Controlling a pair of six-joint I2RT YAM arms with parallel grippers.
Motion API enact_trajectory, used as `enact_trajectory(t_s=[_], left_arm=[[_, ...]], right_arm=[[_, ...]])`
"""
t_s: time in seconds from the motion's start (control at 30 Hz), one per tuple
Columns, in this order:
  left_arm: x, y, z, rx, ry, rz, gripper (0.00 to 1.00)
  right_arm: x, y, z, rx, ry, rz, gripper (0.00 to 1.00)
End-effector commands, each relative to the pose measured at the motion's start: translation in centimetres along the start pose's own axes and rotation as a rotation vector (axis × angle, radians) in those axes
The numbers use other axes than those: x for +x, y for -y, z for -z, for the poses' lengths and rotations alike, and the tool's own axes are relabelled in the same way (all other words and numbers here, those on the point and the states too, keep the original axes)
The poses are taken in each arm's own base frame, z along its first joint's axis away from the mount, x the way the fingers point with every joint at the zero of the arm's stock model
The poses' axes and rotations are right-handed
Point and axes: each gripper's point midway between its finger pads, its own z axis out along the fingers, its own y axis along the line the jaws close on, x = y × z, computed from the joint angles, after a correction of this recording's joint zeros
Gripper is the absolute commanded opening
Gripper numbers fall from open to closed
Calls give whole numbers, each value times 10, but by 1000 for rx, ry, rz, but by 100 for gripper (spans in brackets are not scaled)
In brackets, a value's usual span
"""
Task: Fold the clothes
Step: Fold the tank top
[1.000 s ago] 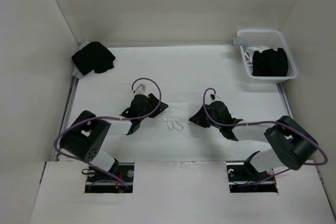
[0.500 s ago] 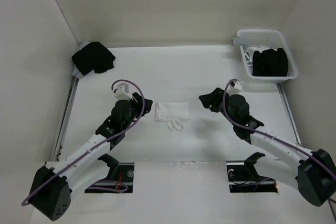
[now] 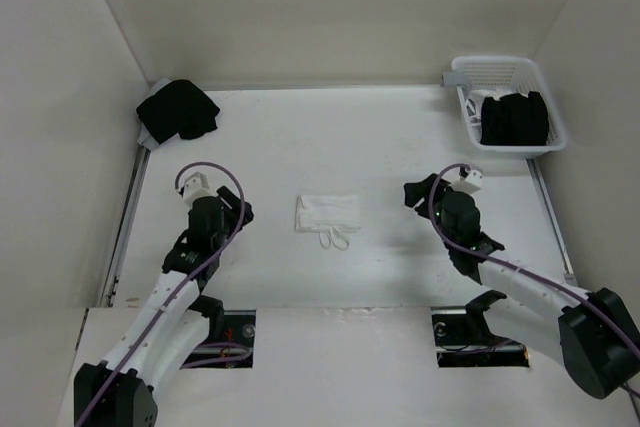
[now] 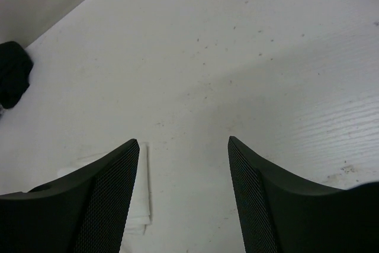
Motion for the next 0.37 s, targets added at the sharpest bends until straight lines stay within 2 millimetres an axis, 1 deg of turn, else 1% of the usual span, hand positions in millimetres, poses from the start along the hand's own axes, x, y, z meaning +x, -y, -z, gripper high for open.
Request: enact_trajectory(t_s=[0.0,0.1,0.17,0.23,0.27,0.33], left_arm=[[9,-7,-3,3,-36,27,54],[8,-9,-5,9,-34,33,55],[7,-6,-6,19,-37,30,55],[11,-3,-8,29,-51,20,55],[12,-3,-9,28,-56,18,56],[14,1,-9,45,-57,9,62]], right_arm=[[-24,-5,-2,-14,90,-51,66],[-20,-6,-4,-21,69,-57,66],[-17,-6,-6,-21,57,-54,66],[-16,-7,-7,-26,53,-53,66],[-16,-7,-7,-27,52,-52,66],[-17,-8,-7,-30,53,-53,66]])
